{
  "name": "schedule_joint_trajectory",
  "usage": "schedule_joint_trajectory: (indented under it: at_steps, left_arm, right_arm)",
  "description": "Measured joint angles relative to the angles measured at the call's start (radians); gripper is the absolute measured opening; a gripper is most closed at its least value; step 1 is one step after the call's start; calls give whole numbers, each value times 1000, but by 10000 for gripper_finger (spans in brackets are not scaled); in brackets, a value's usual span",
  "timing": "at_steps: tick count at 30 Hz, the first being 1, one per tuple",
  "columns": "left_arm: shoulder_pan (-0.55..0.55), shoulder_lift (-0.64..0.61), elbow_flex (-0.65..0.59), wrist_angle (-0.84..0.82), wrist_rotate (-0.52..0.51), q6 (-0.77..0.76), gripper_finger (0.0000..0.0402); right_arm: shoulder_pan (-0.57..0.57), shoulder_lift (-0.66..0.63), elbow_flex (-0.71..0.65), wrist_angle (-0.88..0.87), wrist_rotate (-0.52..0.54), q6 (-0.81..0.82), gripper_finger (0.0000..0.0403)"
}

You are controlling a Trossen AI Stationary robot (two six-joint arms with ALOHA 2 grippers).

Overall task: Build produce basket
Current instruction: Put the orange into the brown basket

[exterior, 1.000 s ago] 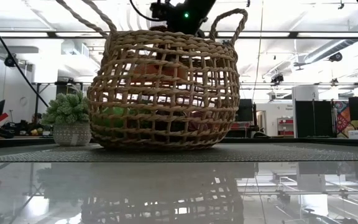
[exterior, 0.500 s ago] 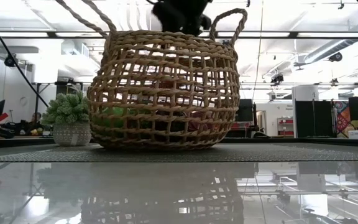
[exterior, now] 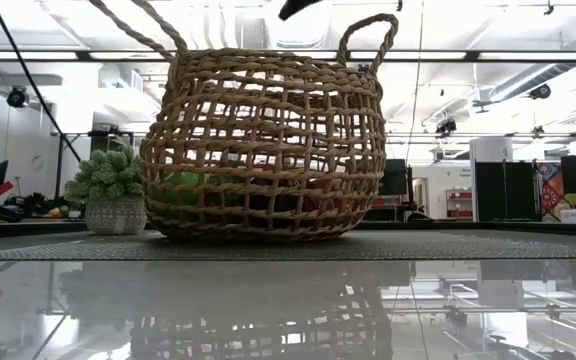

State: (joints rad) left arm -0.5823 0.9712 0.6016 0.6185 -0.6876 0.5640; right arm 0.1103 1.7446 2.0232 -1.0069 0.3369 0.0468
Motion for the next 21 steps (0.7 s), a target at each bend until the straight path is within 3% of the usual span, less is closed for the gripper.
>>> schedule_joint_trajectory:
  at_steps: [7, 14, 21]
  left_arm:
    - [-7, 40, 20, 0, 5, -87, 315]
    - [-60, 130, 34, -1, 110, -313, 315]
    - [-164, 271, 116, -19, 101, -458, 315]
  right_arm:
    - [188, -106, -109, 42, 28, -7, 327]
    - [330, -226, -339, 158, 112, -69, 327]
    - [406, -376, -610, 366, 108, -151, 327]
